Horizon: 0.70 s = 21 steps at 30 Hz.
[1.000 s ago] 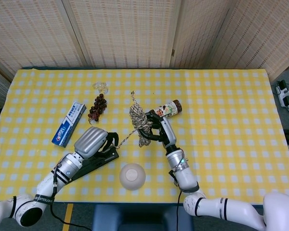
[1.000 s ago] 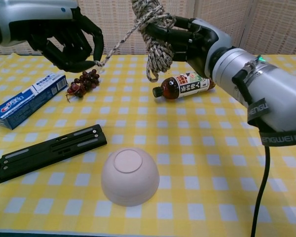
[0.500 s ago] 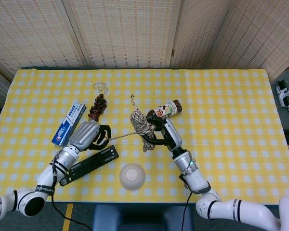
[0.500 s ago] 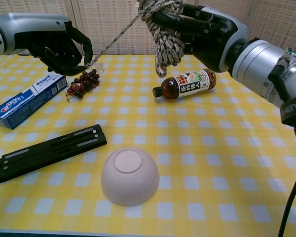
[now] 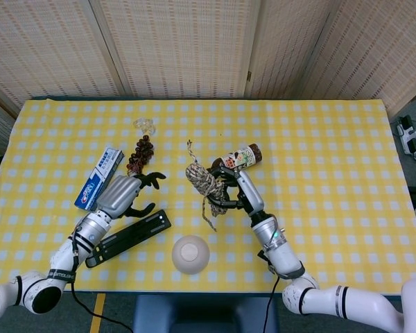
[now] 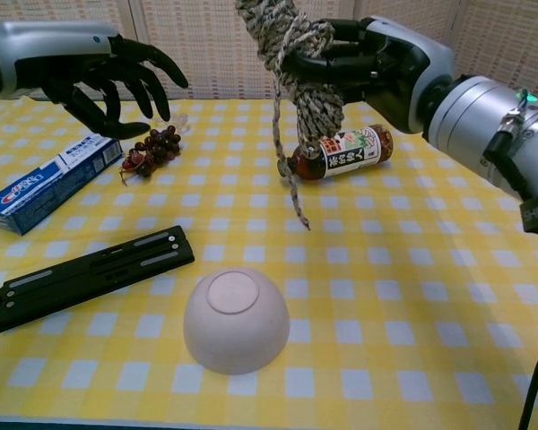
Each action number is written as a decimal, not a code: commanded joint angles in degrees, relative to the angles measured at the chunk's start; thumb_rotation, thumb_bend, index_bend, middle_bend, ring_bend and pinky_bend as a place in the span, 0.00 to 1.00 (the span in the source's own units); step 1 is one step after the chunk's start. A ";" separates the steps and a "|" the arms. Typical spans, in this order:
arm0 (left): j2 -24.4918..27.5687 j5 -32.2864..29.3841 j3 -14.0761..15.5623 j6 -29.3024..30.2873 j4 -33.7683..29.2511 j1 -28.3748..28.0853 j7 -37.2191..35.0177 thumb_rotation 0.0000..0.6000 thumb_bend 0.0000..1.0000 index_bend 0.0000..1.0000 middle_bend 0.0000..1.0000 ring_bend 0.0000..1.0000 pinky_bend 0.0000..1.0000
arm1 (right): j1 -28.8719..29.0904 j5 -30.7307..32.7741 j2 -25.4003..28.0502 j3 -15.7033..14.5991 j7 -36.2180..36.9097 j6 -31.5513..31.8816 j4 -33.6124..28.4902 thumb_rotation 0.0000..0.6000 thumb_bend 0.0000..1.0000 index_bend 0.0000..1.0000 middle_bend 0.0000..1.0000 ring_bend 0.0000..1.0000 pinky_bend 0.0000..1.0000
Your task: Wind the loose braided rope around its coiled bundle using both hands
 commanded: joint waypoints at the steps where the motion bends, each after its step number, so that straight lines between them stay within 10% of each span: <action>1: -0.55 1.36 0.73 2.80 2.24 1.41 1.88 1.00 0.39 0.15 0.24 0.19 0.35 | 0.07 1.66 0.59 0.04 -2.76 0.66 -0.80 1.00 0.60 0.92 0.78 0.82 0.72; 21: -8.05 10.21 6.22 28.67 23.32 19.66 4.66 1.00 0.38 0.21 0.23 0.18 0.24 | -0.98 9.49 6.70 -0.34 -11.83 -1.22 -7.37 1.00 0.60 0.92 0.78 0.83 0.72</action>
